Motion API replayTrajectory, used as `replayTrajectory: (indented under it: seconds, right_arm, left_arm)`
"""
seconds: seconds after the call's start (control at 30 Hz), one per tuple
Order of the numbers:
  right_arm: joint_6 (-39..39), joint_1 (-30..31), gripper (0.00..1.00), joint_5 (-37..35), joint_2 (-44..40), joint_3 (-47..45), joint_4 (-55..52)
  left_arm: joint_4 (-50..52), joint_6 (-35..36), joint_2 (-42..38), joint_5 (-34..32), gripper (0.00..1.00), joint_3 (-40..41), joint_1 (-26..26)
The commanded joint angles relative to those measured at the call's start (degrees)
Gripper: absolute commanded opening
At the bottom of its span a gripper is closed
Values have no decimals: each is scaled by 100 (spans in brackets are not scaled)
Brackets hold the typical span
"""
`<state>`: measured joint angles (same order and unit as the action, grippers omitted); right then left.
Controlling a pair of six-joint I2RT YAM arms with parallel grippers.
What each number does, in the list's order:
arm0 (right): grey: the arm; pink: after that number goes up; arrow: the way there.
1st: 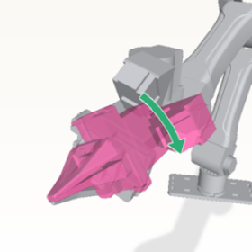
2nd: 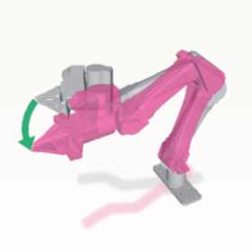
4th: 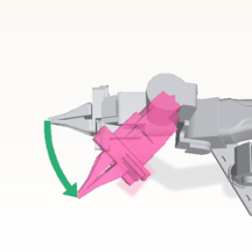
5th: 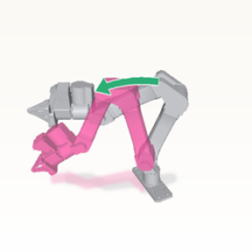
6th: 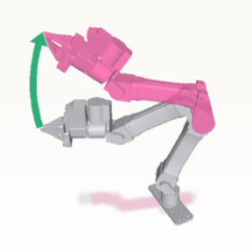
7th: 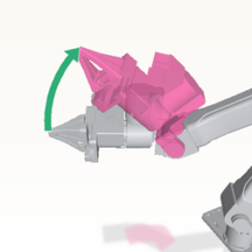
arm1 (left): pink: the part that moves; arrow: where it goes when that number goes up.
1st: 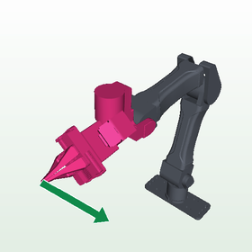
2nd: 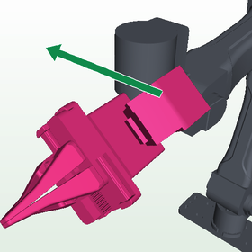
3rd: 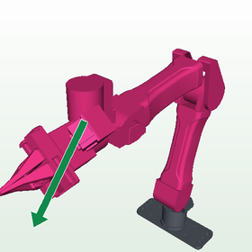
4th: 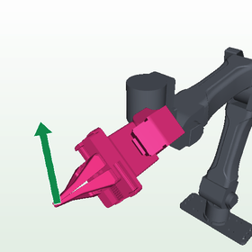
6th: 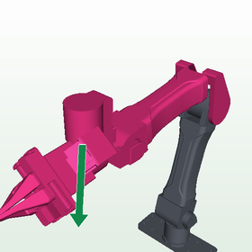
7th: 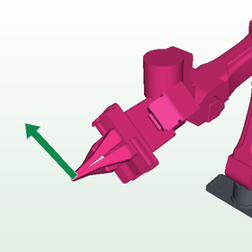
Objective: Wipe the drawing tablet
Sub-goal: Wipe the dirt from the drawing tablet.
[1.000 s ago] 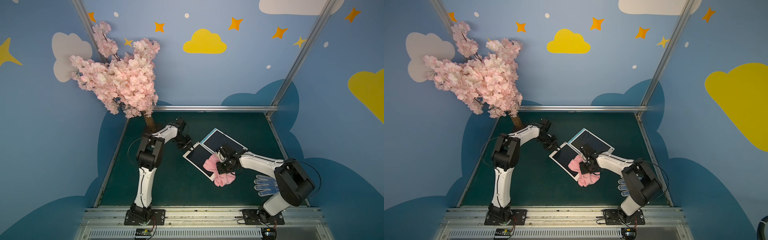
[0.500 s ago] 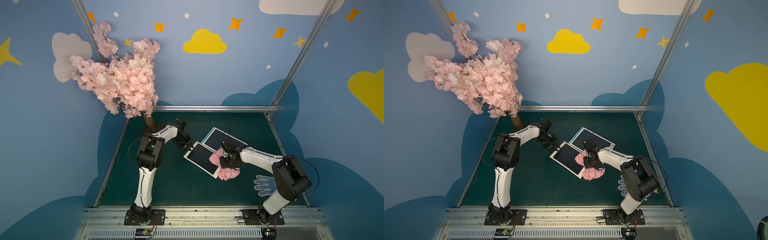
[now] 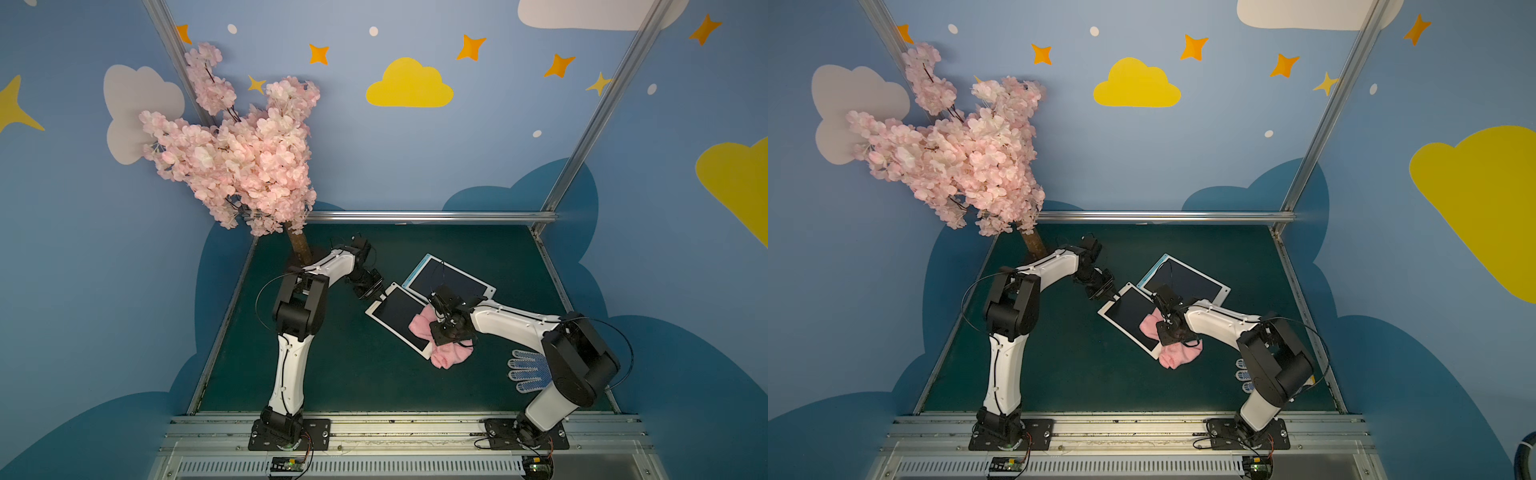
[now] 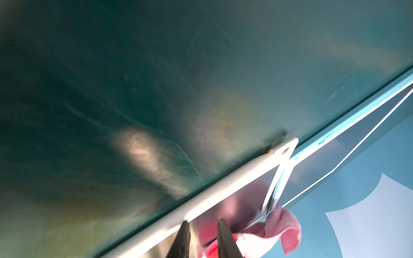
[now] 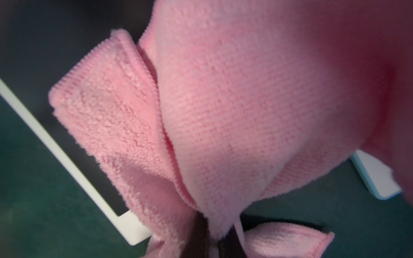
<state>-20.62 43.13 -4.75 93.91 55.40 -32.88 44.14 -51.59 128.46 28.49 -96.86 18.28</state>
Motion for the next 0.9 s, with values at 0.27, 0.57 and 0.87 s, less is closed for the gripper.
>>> replayTrajectory:
  seconds: [0.27, 0.57, 0.87]
  right_arm:
    - [95, -236, 0, 308, 376, -100, -4]
    - [257, -249, 0, 206, 398, 125, -100]
    - [309, -469, 0, 148, 213, 180, -223]
  left_arm:
    - [209, 91, 315, -256, 25, -48, 33]
    - [227, 88, 328, -252, 25, -61, 32]
    - [227, 80, 337, -256, 25, -70, 37]
